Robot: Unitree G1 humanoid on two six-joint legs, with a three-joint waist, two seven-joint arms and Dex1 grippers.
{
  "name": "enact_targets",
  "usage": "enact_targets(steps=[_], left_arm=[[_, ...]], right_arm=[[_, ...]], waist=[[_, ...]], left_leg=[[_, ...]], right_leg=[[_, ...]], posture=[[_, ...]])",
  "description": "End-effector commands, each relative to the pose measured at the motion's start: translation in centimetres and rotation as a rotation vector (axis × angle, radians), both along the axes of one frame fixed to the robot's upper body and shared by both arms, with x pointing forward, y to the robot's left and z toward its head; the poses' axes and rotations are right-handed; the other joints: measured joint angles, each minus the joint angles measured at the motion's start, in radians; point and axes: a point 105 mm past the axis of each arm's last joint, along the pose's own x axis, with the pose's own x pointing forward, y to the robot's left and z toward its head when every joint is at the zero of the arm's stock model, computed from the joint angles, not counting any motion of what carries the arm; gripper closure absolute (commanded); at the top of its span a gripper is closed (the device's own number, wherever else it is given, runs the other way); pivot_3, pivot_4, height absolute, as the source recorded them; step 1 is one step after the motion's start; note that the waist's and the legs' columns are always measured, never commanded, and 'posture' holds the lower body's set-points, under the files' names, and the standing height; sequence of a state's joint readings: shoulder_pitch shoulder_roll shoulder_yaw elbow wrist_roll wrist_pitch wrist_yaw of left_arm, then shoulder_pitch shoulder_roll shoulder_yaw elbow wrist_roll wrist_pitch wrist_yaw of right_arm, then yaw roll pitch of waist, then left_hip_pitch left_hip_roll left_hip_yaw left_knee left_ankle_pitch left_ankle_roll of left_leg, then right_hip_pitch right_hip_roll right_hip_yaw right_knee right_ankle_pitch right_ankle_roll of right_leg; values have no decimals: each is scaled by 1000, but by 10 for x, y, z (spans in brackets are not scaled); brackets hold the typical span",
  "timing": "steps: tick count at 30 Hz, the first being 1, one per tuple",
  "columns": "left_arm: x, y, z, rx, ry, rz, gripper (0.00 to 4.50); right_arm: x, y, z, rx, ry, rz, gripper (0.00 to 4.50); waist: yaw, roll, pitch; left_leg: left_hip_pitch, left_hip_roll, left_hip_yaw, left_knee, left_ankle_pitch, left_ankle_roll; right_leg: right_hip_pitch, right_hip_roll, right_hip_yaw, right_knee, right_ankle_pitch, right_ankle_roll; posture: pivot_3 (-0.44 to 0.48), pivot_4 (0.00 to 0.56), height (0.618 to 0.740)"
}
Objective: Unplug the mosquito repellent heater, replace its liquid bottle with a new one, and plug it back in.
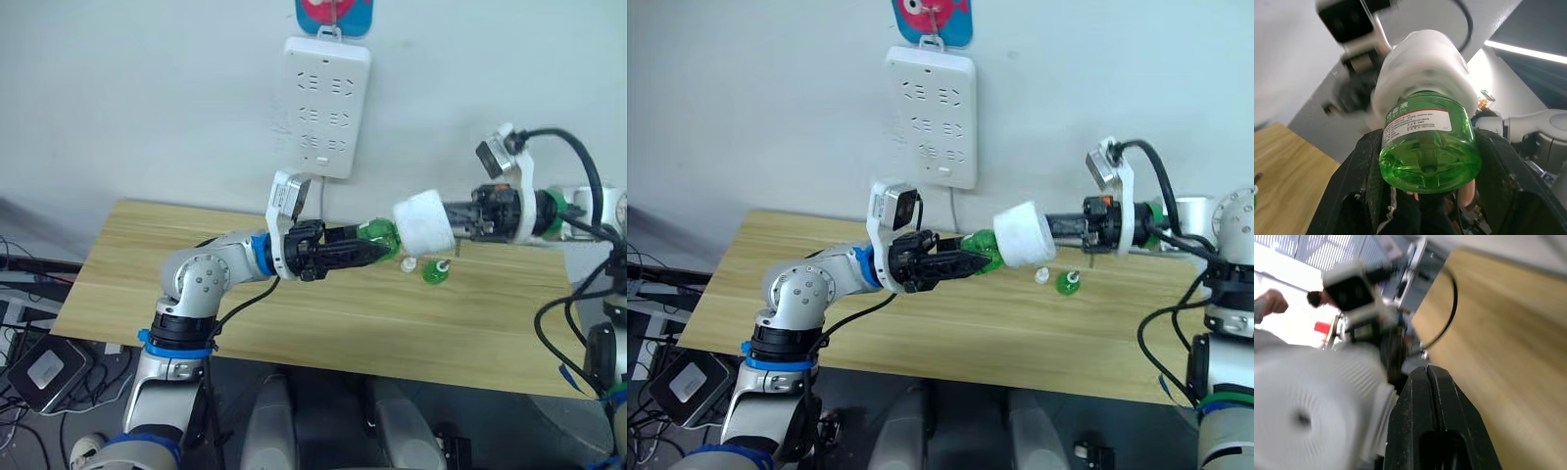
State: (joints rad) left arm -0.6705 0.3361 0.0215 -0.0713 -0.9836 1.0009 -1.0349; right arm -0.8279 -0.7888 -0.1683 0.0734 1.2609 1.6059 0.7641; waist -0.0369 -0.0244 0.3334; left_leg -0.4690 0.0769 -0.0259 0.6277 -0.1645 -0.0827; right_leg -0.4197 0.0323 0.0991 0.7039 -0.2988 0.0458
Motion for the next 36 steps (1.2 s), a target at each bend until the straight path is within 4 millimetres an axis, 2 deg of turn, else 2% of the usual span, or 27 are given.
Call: enact_targets(steps=[1,8,13,15,18,20,22,25,29,32,36], left_arm=[[-1,0,9,-31,-29,4,2273],[2,-1,4,-19,-29,25,2273],[3,-4,-1,-4,-38,30,2273],[4,-5,-2,0,-42,30,2273],[4,-6,-2,3,-48,27,2273],[2,-7,-2,4,-50,19,2273],[-2,-7,-4,17,-58,-2,2273],[-6,-6,-6,25,-62,-19,2273],[-8,-6,-6,27,-61,-28,2273],[-8,-6,-6,27,-65,-28,2273],[-10,-6,-6,25,-65,-41,2273]], right_arm=[[-23,1,9,6,-33,94,4489],[-45,7,24,38,-50,171,4489],[-58,21,44,87,-90,232,4489],[-57,28,48,95,-119,243,4489],[-44,37,58,128,-158,194,4489],[-28,43,61,129,-191,95,4489],[3,43,60,86,-221,-111,4489],[24,41,54,22,-237,-238,4489],[31,39,42,-70,-240,-259,4489],[26,36,25,-186,-248,-206,4489],[25,31,14,-229,-246,-178,4489]], waist=[[-3,0,0],[-19,0,0],[-22,0,0],[-23,0,0],[-24,0,0],[-23,0,0],[-24,0,0],[-23,0,0],[-20,0,0],[-19,0,0],[-20,0,0]], left_leg=[[0,0,0,0,0,0],[0,0,0,1,0,0],[0,0,0,1,0,0],[0,0,0,1,0,0],[0,0,0,1,0,0],[0,0,0,1,0,0],[0,1,0,1,0,0],[0,1,0,1,0,0],[0,1,0,0,0,0],[0,1,0,0,0,0],[0,1,0,0,0,0]], right_leg=[[0,0,0,0,0,0],[0,0,0,2,0,0],[0,0,1,1,0,1],[0,0,1,1,-1,2],[0,1,0,2,-1,3],[0,1,1,2,-1,2],[0,0,0,2,-1,2],[-1,0,0,2,-1,1],[-1,0,0,2,0,0],[-1,0,0,1,0,0],[-1,0,0,2,0,0]], posture=[[-90,326,740],[-101,325,740],[-109,323,740],[-109,323,740],[-112,320,740],[-112,320,740],[-112,320,740],[-110,317,740],[-104,311,740],[-103,308,740],[-102,303,740]])
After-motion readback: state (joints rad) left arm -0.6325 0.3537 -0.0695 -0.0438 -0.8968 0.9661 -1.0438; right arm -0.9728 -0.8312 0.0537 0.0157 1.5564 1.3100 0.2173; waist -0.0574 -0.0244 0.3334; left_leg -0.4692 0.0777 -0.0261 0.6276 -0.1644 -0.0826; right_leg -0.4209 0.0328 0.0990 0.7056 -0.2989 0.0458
